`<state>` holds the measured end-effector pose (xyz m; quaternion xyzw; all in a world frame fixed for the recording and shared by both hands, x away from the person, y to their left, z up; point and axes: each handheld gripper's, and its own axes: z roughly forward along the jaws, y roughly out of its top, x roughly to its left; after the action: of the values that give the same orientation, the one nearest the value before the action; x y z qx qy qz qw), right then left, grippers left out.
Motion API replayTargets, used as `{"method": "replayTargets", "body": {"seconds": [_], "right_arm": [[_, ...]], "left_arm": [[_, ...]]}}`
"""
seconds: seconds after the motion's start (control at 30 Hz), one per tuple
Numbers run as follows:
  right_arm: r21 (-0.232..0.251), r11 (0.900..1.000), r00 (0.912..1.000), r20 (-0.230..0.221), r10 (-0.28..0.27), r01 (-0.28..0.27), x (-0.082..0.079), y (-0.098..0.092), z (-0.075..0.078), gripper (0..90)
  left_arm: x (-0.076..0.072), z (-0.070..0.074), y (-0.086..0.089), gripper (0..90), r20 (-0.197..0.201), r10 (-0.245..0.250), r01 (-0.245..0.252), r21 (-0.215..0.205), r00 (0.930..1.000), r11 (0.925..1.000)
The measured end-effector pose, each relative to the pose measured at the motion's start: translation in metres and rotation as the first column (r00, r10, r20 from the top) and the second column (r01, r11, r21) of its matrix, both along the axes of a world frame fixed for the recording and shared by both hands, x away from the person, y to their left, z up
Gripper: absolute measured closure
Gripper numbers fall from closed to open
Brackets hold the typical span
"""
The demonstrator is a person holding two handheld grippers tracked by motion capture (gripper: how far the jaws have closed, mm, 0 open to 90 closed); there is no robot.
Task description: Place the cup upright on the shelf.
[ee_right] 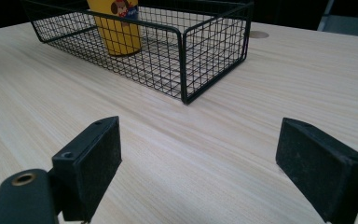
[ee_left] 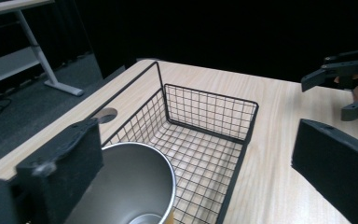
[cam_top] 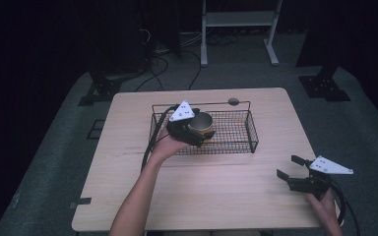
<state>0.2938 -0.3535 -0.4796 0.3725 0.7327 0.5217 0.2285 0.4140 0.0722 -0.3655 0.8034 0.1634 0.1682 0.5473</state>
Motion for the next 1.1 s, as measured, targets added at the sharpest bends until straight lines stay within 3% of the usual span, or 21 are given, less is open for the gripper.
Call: {"method": "replayTargets", "body": {"seconds": [0.43,1.1], "right_arm": [[0.005,1.000,1.0000,-0.003,-0.004,0.004,0.000,0.000,0.000,13.1],[0.006,1.000,1.0000,-0.002,-0.005,0.005,0.000,0.000,0.000,13.1]], "left_arm": [[-0.015,-0.005,0.001,0.6,-0.003,-0.010,0.010,0.030,0.9999,0.9995],[-0.038,-0.013,0.010,0.6,0.008,0.002,-0.002,0.003,1.0000,1.0000]]}}
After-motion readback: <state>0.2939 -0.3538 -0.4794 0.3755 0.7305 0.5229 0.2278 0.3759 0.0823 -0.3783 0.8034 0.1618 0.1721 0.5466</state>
